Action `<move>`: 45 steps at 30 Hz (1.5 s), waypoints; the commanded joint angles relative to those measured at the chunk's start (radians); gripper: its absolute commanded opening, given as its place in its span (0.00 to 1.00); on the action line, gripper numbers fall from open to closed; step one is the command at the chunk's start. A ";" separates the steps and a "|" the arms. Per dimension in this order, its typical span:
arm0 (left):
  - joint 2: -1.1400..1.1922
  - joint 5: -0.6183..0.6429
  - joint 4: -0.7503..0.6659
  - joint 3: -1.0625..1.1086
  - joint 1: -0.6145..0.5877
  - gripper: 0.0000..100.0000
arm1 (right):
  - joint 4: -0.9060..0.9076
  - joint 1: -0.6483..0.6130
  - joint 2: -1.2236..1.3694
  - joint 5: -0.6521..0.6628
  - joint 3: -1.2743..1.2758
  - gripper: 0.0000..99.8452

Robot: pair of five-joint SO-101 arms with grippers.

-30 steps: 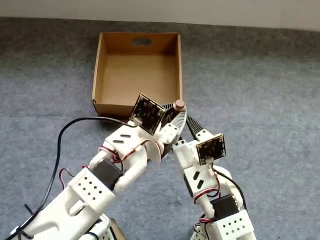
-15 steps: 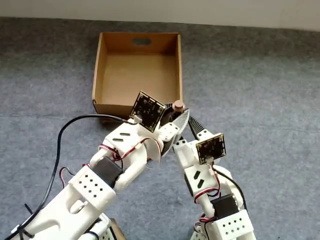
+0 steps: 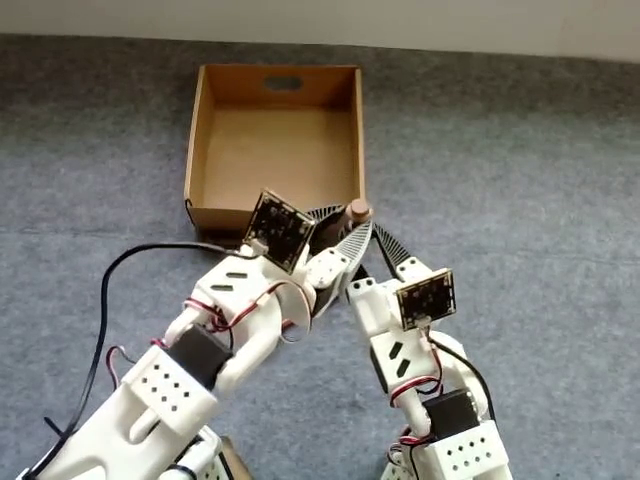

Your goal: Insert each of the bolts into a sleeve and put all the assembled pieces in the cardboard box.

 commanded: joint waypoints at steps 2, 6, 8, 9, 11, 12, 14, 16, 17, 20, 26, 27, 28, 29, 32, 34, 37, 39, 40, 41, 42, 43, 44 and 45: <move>-0.082 -0.006 0.002 0.005 -0.005 0.13 | -0.025 0.015 -0.016 -0.011 -0.019 0.01; -0.091 -0.006 0.025 0.002 0.001 0.13 | -0.025 0.015 -0.016 -0.011 -0.016 0.01; -0.091 -0.006 0.031 0.002 0.010 0.13 | -0.025 0.015 -0.016 -0.011 -0.016 0.01; -0.091 -0.006 0.034 0.002 0.016 0.13 | -0.025 0.015 -0.016 -0.011 -0.016 0.01; -0.091 -0.006 0.034 0.002 0.033 0.13 | -0.027 0.015 -0.016 -0.011 -0.016 0.01; -0.088 -0.006 0.034 0.002 0.041 0.14 | -0.027 0.015 -0.016 -0.011 -0.016 0.01; -0.088 -0.005 0.034 0.002 0.041 0.17 | -0.027 0.015 -0.016 -0.011 -0.016 0.01; -0.091 -0.005 0.034 -0.001 0.035 0.19 | -0.027 0.015 -0.016 -0.011 -0.016 0.01; -0.091 -0.008 0.034 -0.004 0.033 0.18 | -0.027 0.015 -0.016 -0.011 -0.016 0.01; -0.091 -0.009 0.034 -0.035 -0.019 0.16 | -0.027 0.015 -0.016 -0.011 -0.016 0.01; -0.093 -0.005 0.049 -0.093 -0.191 0.00 | -0.025 0.015 -0.016 -0.011 -0.016 0.01; -0.091 -0.008 0.081 -0.085 -0.209 0.01 | -0.025 0.015 -0.016 -0.011 -0.018 0.01; -0.090 -0.009 0.121 -0.077 -0.232 0.02 | -0.024 0.015 -0.016 -0.011 -0.019 0.01; -0.090 -0.009 0.161 -0.067 -0.260 0.01 | -0.024 0.015 -0.016 -0.011 -0.022 0.01; -0.091 -0.009 0.275 -0.018 -0.352 0.01 | 0.016 0.015 -0.015 -0.011 -0.033 0.01; -0.091 -0.009 0.325 0.019 -0.427 0.01 | 0.068 0.015 -0.010 -0.011 -0.090 0.01; -0.091 -0.009 0.367 0.054 -0.526 0.01 | 0.165 0.015 -0.007 -0.011 -0.222 0.01; -0.091 -0.009 0.407 0.061 -0.568 0.01 | 0.205 0.015 -0.005 -0.011 -0.308 0.01; -0.091 -0.009 0.425 0.068 -0.579 0.01 | 0.220 0.015 -0.004 -0.009 -0.343 0.01; -0.091 -0.009 0.436 0.079 -0.587 0.01 | 0.232 0.015 0.004 -0.009 -0.378 0.01; -0.090 -0.012 0.433 0.097 -0.590 0.01 | 0.242 0.015 0.024 -0.006 -0.417 0.01; -0.091 -0.012 0.419 0.125 -0.593 0.01 | 0.254 0.015 0.054 -0.006 -0.458 0.01; -0.091 -0.012 0.397 0.156 -0.599 0.01 | 0.269 0.015 0.094 -0.008 -0.501 0.01; -0.091 -0.012 0.371 0.185 -0.607 0.01 | 0.288 0.015 0.147 -0.008 -0.549 0.01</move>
